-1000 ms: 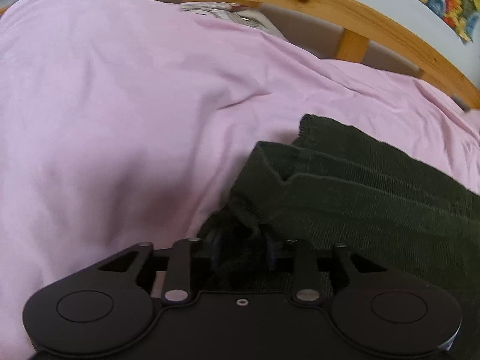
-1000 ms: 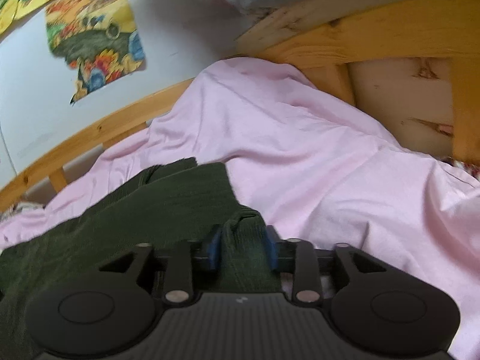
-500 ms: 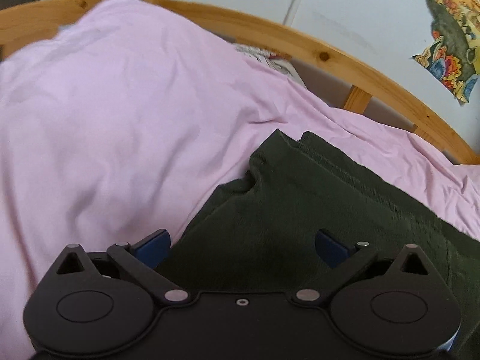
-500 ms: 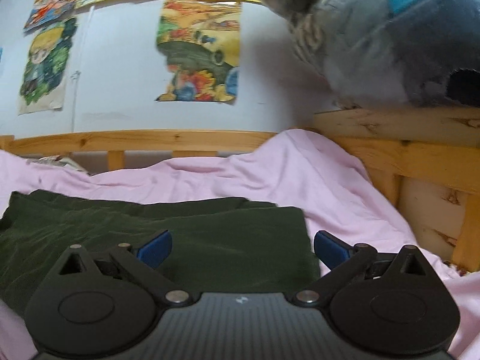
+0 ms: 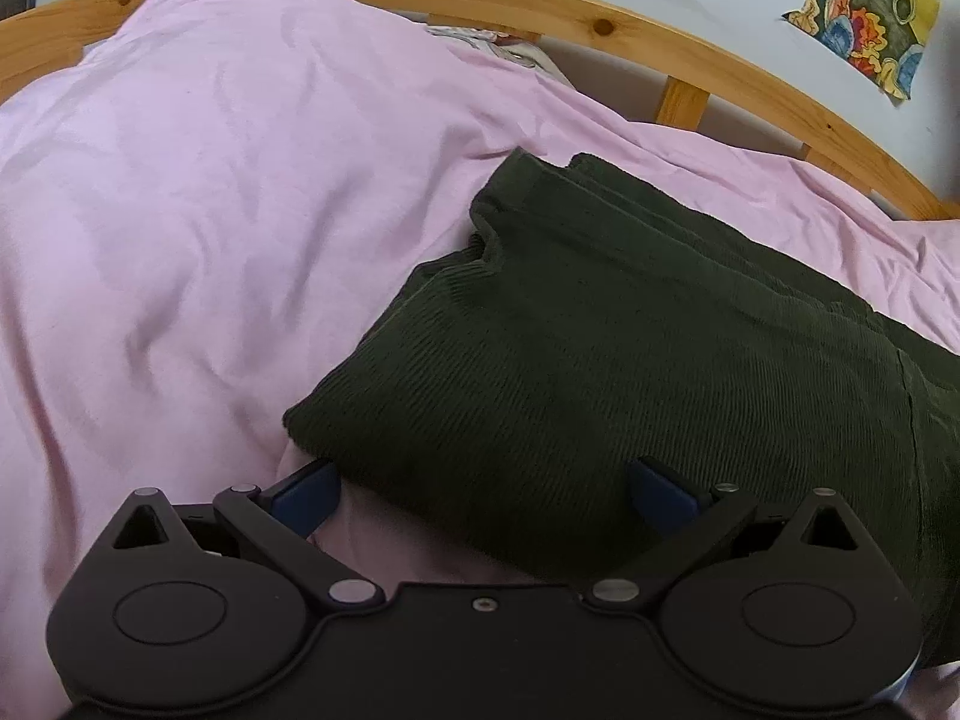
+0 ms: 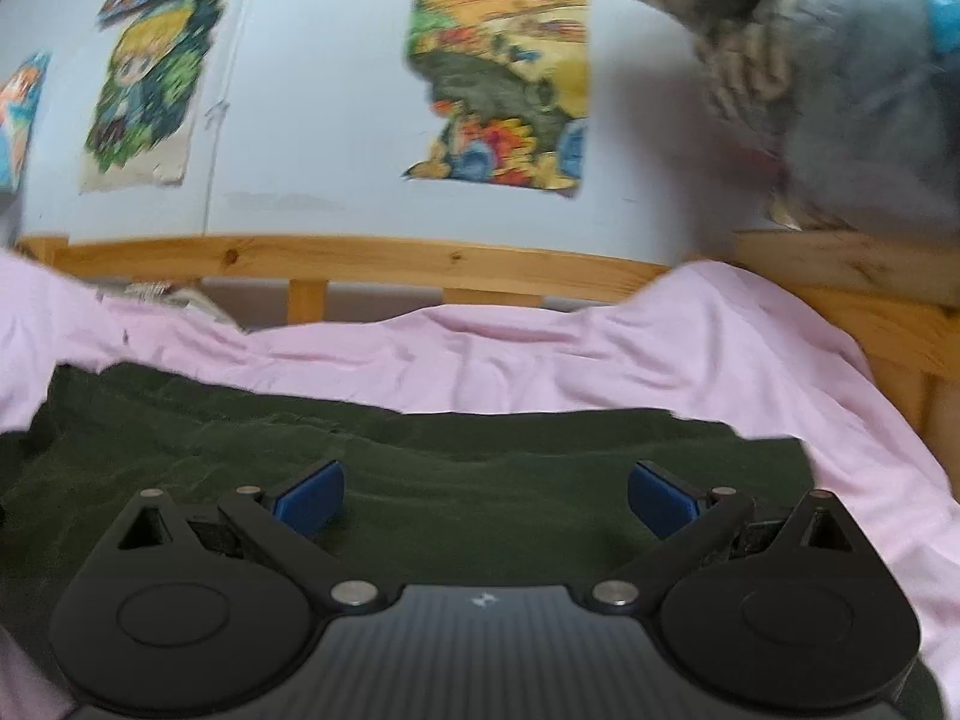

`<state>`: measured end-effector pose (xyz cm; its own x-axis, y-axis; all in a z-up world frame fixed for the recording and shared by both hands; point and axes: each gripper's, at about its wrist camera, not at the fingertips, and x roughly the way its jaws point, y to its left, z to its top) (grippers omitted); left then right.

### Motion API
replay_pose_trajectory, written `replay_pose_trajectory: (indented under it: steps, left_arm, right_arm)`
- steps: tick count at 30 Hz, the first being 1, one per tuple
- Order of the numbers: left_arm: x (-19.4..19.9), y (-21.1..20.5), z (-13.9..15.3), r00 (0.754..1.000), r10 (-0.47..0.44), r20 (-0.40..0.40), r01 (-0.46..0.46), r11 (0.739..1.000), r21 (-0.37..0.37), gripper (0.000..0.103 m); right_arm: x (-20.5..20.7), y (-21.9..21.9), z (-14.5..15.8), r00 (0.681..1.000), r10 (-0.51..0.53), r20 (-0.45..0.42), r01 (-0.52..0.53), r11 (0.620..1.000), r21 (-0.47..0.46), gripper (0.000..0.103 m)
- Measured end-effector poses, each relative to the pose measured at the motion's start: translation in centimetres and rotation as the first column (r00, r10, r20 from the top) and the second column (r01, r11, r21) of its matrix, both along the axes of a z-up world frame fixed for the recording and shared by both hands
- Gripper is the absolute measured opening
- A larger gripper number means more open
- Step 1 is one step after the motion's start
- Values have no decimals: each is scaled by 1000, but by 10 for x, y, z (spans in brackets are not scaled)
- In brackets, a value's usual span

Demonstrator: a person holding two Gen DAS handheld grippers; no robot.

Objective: Fold large clothes

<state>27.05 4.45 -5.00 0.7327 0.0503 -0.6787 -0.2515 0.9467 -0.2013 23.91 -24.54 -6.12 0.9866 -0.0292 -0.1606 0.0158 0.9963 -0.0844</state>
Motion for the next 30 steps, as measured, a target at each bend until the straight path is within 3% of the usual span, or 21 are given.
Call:
replay_pose_trajectory:
  steps: [5,8,16,21,26,30]
  left_arm:
    - [3,2,-2,1000,-27,-8,27,1000,-3,102]
    - [3,0,-3,999,-50,-13,50,999,11,102]
    - [5,-2,2,996,-80,-38,81,996,28,102]
    - [4,1,-1,997,-75,-35,75,997,11,102]
    - [-9,17,-12,999,-38,10,39,994,-105,102]
    - [-9,29,-21,999,-23,32,28,984,-178,102]
  right_arm:
    - [42,32,-31,992,-59,-112,42,988,-147,103]
    - [45,40,-38,992,-76,-104,55,981,-187,103]
    - [41,35,-37,993,-62,-101,45,986,-159,103]
    - [23,18,-19,995,1,-99,-14,992,-126,103]
    - [-8,-22,13,995,-99,-23,94,981,-171,103]
    - [-11,-82,16,963,-237,-131,236,972,-25,103]
